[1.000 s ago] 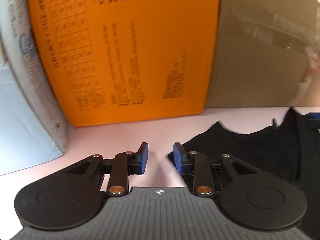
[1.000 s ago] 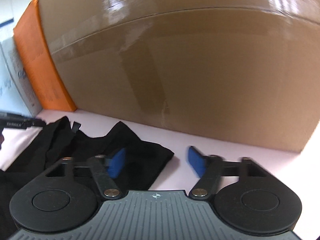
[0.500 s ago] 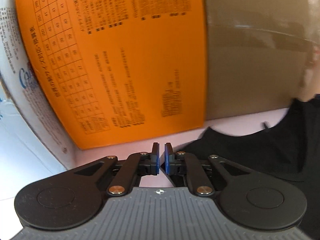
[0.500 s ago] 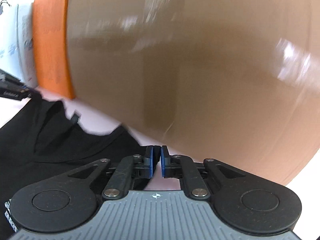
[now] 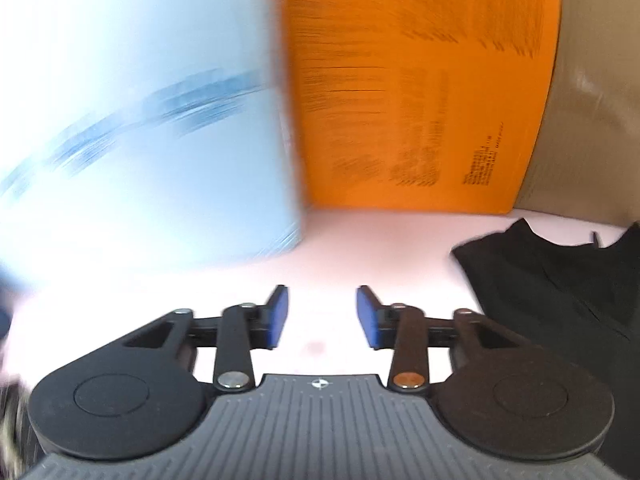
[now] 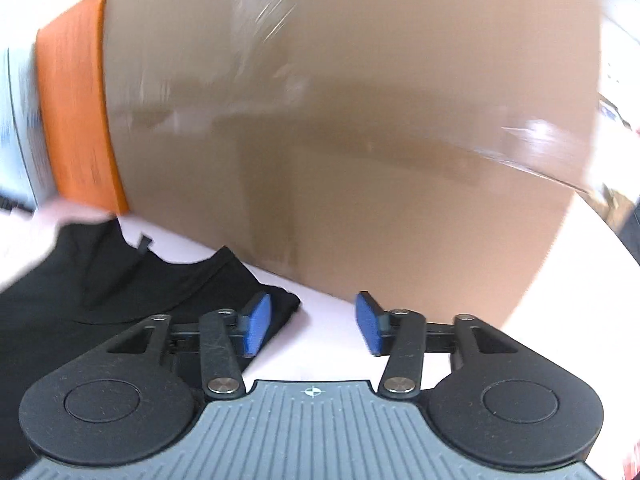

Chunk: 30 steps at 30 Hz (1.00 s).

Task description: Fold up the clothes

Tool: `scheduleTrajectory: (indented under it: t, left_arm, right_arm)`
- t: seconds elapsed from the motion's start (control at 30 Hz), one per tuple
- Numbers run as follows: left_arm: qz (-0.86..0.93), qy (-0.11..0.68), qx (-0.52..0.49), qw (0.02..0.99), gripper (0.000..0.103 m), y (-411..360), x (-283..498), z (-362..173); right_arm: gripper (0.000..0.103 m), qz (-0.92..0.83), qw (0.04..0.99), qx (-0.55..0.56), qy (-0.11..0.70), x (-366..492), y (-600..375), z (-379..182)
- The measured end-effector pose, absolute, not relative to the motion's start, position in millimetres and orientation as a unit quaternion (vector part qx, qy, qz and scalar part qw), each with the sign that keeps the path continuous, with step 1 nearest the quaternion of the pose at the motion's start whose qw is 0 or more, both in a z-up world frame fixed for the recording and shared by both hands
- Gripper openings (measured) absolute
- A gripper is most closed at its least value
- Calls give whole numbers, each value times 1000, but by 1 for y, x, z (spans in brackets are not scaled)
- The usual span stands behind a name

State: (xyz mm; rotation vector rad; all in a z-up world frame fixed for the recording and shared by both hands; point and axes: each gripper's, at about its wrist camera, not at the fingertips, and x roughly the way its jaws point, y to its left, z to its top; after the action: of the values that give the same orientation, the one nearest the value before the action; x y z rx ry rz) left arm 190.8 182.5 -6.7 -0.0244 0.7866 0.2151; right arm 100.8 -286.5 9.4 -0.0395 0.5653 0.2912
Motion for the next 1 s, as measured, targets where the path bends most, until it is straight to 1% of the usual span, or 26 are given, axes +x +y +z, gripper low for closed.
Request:
scheduleTrajectory:
  t: [0.03,0.07,0.1,0.17,0.23,0.3,0.37,0.43,0.5,0.57,0.6,0.67,0.77,0.8,0.83,0.87,0.9,0.93,0.97,1.0]
  left_arm:
    - [105,379,-22,919,43,187,167,-2]
    - [100,376,-27,921,47,191,138,1]
    - [96,373,-32,922,52,195,109,3]
    - [84,370,-37,925,57,197,54,4]
    - [69,379,-35,922,62,191,-1,-4]
    - [51,392,-41,918,70,183,-39,-10]
    - [33,401,-45,914,72,176,-66,-11]
    - [13,400,-43,915,75,166,-87,-10]
    - [-9,389,-25,921,81,154,-102,-7]
    - [-29,378,3,925,82,142,-111,-4]
    - [-39,373,25,927,82,133,-99,-9]
    - [-57,360,72,928,83,119,-99,-12]
    - [-82,353,162,918,84,96,-90,-24]
    - [-89,345,193,914,81,88,-89,-28]
    - [-97,336,224,910,71,81,-88,-32]
    - [-106,329,251,904,35,75,-86,-35]
    - [-114,331,270,897,8,70,-84,-36]
    - [-127,335,272,893,7,68,-81,-34]
    - [-145,329,260,896,7,68,-77,-25]
    - [-162,322,249,899,7,69,-73,-16]
  right_arm:
    - [62,144,950,4,278,80,-296,13]
    - [67,147,948,26,281,57,-305,15]
    - [69,149,945,48,287,32,-313,14]
    - [73,141,938,90,304,-19,-327,10]
    - [74,129,931,132,316,-68,-336,0]
    - [76,121,923,179,319,-117,-343,-11]
    - [83,128,919,207,311,-155,-333,-23]
    - [85,150,919,194,310,-181,-314,-27]
    - [85,182,920,159,310,-199,-294,-27]
    - [86,218,918,117,309,-214,-280,-21]
    - [87,231,918,95,309,-219,-273,-19]
    - [88,250,916,50,309,-226,-261,-18]
    - [87,266,917,1,298,-224,-246,-28]
    - [86,271,914,-10,302,-221,-242,-31]
    - [81,273,911,-21,309,-217,-239,-34]
    - [67,272,909,-20,316,-211,-237,-33]
    - [56,270,907,-17,323,-206,-236,-32]
    - [34,267,905,-14,330,-201,-234,-31]
    - [21,270,903,5,335,-195,-237,-28]
    - [19,279,898,36,338,-190,-243,-23]
